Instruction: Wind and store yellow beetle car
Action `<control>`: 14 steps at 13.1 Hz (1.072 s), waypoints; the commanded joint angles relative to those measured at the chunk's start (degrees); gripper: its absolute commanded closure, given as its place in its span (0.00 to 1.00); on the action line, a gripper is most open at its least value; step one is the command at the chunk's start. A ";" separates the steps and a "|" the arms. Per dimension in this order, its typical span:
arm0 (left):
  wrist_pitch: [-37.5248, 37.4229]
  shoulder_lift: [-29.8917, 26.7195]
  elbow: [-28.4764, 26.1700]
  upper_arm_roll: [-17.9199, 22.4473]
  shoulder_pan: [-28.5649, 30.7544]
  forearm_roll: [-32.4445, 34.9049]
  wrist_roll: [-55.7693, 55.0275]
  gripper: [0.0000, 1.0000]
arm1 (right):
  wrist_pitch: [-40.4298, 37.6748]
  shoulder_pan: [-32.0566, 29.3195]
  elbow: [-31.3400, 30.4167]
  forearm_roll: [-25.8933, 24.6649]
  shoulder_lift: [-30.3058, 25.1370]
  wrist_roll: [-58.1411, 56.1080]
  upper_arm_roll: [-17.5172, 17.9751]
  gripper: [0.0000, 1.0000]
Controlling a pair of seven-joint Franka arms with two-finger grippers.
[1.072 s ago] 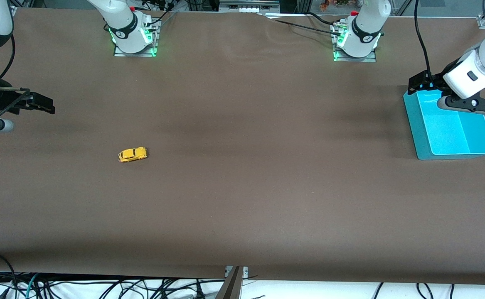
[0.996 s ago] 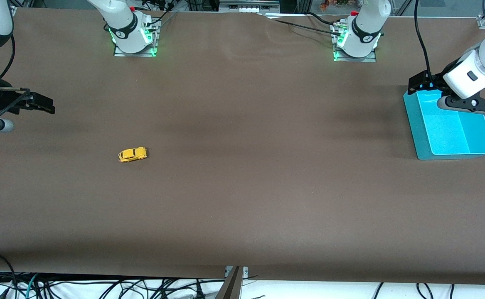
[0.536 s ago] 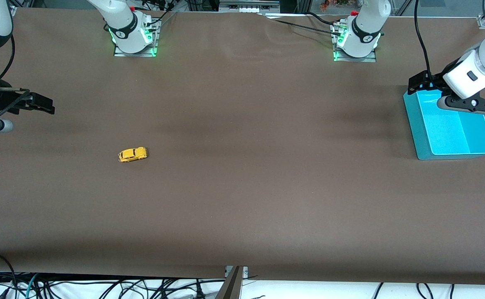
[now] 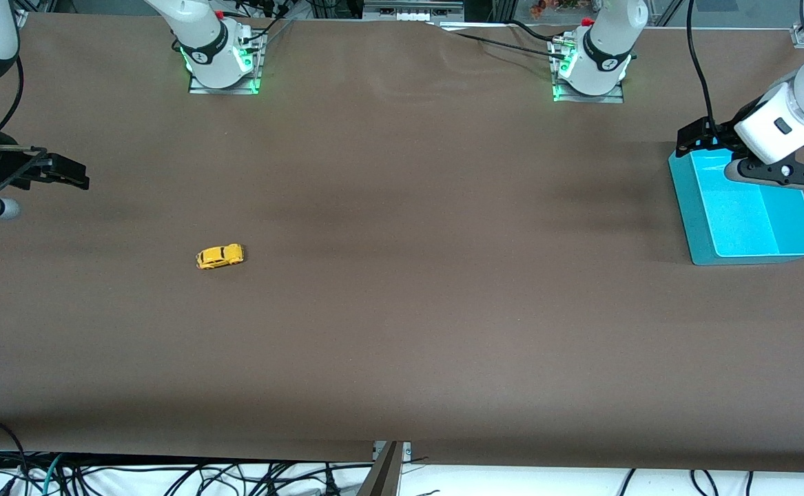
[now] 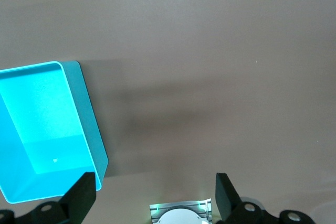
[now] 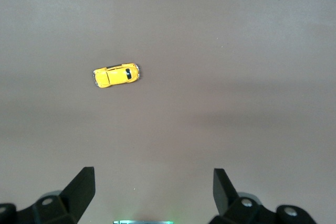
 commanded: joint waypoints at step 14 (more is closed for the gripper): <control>-0.15 0.03 0.62 -0.41 -0.10 1.45 -0.70 0.00 | -1.79 6.15 0.57 -0.13 4.83 -20.00 0.69 0.01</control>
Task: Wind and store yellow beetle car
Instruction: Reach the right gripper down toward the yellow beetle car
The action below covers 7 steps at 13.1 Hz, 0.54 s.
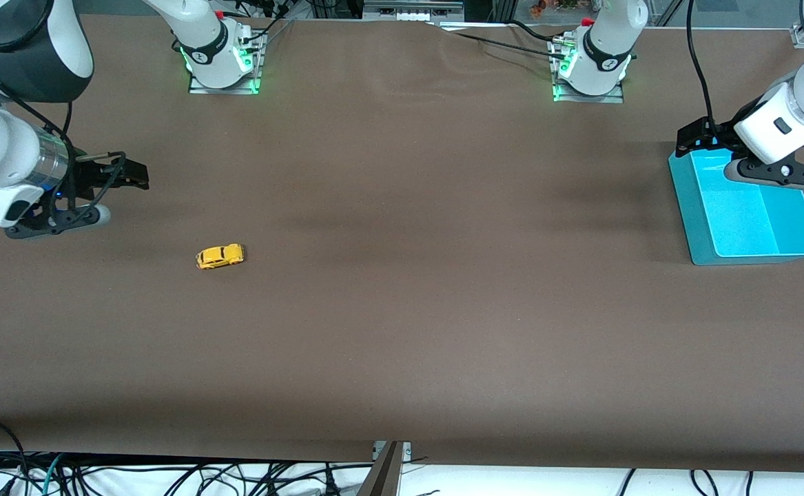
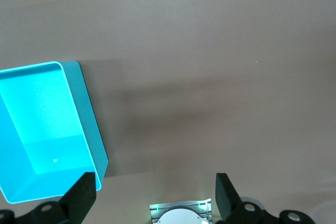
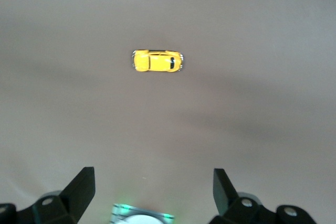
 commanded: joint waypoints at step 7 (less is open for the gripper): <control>-0.15 0.03 0.61 -0.37 -0.10 1.45 -0.70 0.00 | 18.18 -0.22 -12.50 -1.87 2.24 -41.21 -0.21 0.01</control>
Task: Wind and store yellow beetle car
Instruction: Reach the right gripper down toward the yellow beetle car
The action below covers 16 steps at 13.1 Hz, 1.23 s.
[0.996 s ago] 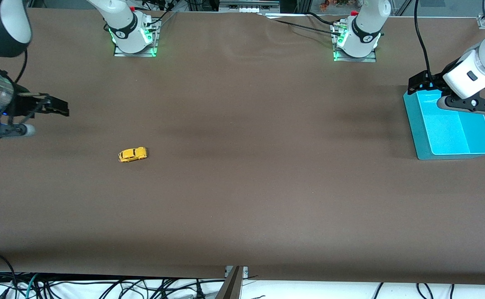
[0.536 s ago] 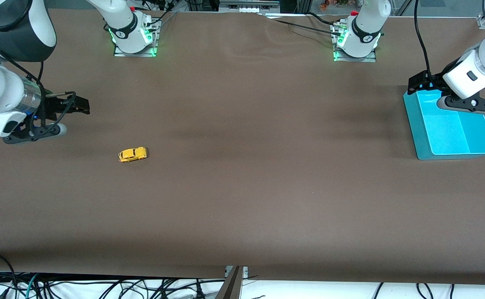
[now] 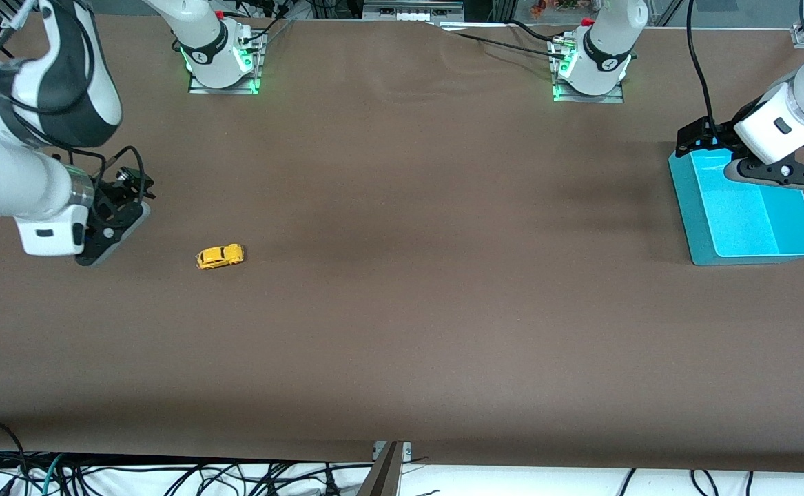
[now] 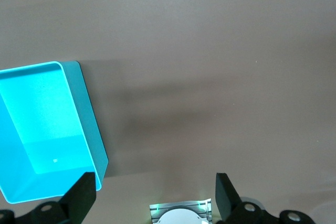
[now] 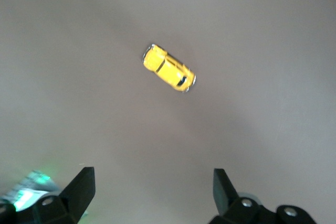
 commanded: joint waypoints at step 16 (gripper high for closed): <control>-0.15 0.03 0.61 -0.37 -0.10 1.45 -0.70 0.00 | 51.07 0.30 -26.62 -0.75 7.49 -45.32 2.58 0.01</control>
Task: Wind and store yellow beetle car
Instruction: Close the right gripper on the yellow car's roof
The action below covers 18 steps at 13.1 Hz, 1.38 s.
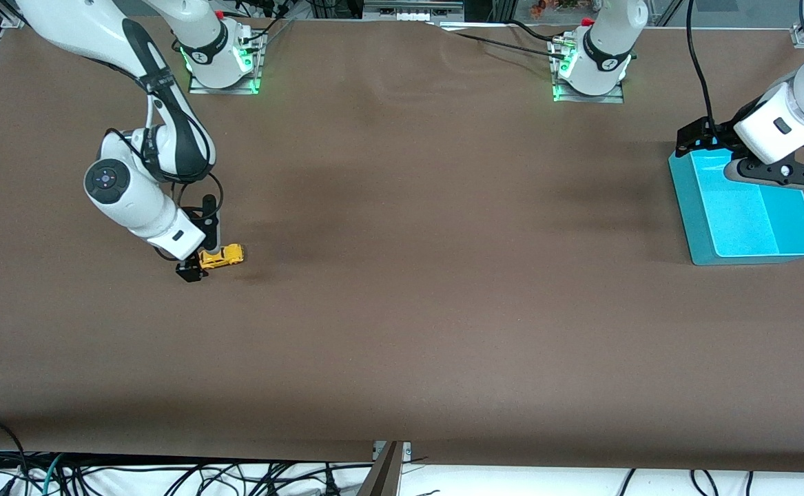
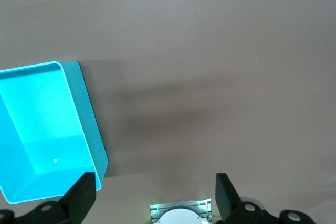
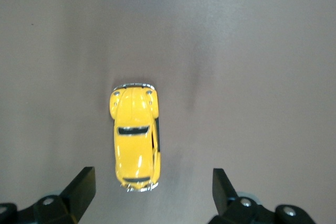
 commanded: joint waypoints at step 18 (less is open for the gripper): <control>-0.15 0.03 0.61 -0.35 -0.10 1.45 -0.70 0.00 | 3.27 -0.34 -3.81 0.12 -0.48 0.88 -0.07 0.92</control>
